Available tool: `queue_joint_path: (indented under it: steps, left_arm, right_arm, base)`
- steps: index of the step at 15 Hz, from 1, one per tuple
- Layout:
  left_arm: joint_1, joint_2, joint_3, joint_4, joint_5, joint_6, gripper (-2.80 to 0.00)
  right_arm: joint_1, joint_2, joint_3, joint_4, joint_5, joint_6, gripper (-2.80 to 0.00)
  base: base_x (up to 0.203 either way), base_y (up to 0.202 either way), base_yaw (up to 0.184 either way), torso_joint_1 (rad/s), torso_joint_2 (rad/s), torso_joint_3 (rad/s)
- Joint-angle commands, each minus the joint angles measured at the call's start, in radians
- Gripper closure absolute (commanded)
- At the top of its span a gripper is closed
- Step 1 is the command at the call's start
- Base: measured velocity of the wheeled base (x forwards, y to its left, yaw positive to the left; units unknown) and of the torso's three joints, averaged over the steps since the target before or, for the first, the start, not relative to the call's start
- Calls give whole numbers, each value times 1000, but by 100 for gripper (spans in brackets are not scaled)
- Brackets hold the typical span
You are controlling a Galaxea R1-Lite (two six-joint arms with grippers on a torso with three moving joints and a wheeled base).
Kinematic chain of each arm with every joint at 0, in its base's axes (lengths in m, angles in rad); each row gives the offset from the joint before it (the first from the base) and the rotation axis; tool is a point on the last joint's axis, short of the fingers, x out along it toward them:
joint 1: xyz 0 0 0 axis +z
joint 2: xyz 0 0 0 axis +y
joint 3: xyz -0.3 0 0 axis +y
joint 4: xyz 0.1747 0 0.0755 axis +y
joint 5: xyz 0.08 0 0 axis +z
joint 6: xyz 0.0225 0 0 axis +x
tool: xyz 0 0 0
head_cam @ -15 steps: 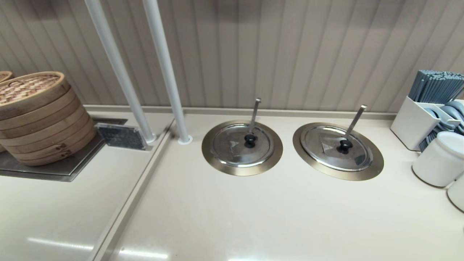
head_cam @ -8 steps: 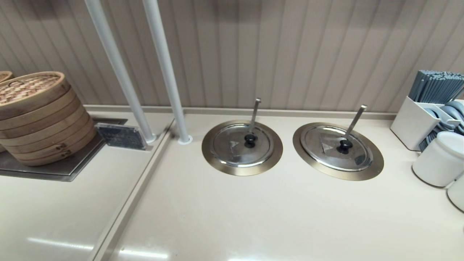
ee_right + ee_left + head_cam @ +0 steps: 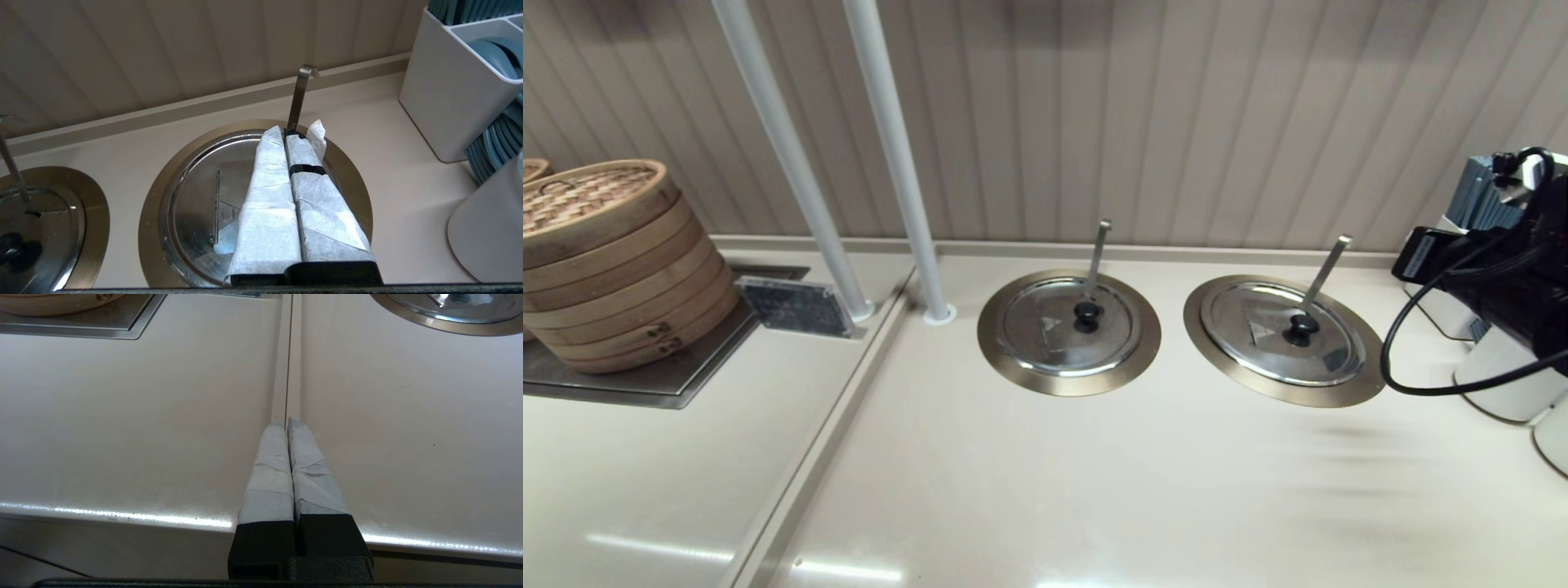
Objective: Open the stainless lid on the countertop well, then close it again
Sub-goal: Open the lid
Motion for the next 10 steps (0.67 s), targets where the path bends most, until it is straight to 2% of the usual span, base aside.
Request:
queue_joint_path:
  steps: [1,3,7,10]
  left_arm:
    - [0,0,0,1,1,0,0]
    - [0,0,0,1,1,0,0]
    - [0,0,0,1,1,1,0]
    - [0,0,0,1,1,0,0]
  right_arm:
    - [-23,142,-87,-36,-1,-14,0]
    - [-49,224,-184,-34,-5,-48,0]
    - [-72,403,-314,-55,-6,-62,0]
    - [-86,482,-449,-50,2,-115,0]
  base:
    - [0,0,0,0,0,0]
    - [0,0,0,0,0,0]
    - [0,0,0,0,0,0]
    - [0,0,0,0,0,0]
